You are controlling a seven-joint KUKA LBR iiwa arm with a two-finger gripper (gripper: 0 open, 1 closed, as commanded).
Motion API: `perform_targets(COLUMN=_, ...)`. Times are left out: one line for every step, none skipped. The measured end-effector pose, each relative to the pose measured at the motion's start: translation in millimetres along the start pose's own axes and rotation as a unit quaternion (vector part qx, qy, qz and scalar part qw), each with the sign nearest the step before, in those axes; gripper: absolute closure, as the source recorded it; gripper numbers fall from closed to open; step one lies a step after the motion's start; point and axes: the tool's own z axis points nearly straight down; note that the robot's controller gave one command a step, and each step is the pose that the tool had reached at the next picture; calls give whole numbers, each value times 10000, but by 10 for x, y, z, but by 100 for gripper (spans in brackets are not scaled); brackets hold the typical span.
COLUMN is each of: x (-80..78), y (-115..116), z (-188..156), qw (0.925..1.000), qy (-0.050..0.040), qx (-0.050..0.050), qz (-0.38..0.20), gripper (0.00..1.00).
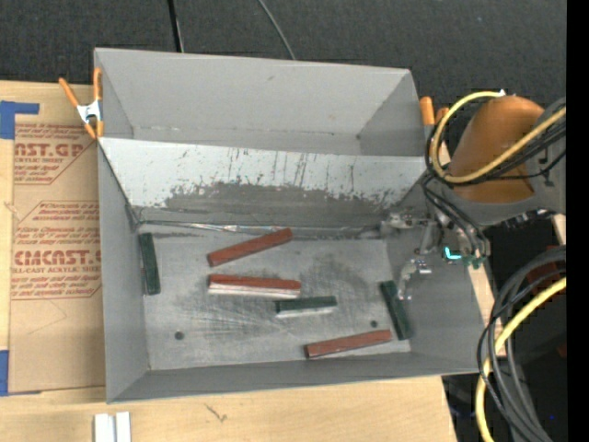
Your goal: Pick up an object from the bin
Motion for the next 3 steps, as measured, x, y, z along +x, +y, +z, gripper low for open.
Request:
perform_targets(x=-10, y=3, z=-35, qw=10000, qy=-21, qx=3, qz=-3, gripper=0)
perform_targets(x=144, y=-43, z=251, qw=9987, qy=-74, qx=15, qz=-511, gripper=0)
perform_targets(x=329, y=420, z=194, qw=9996, qy=-28, qx=0, qz=-265, gripper=0)
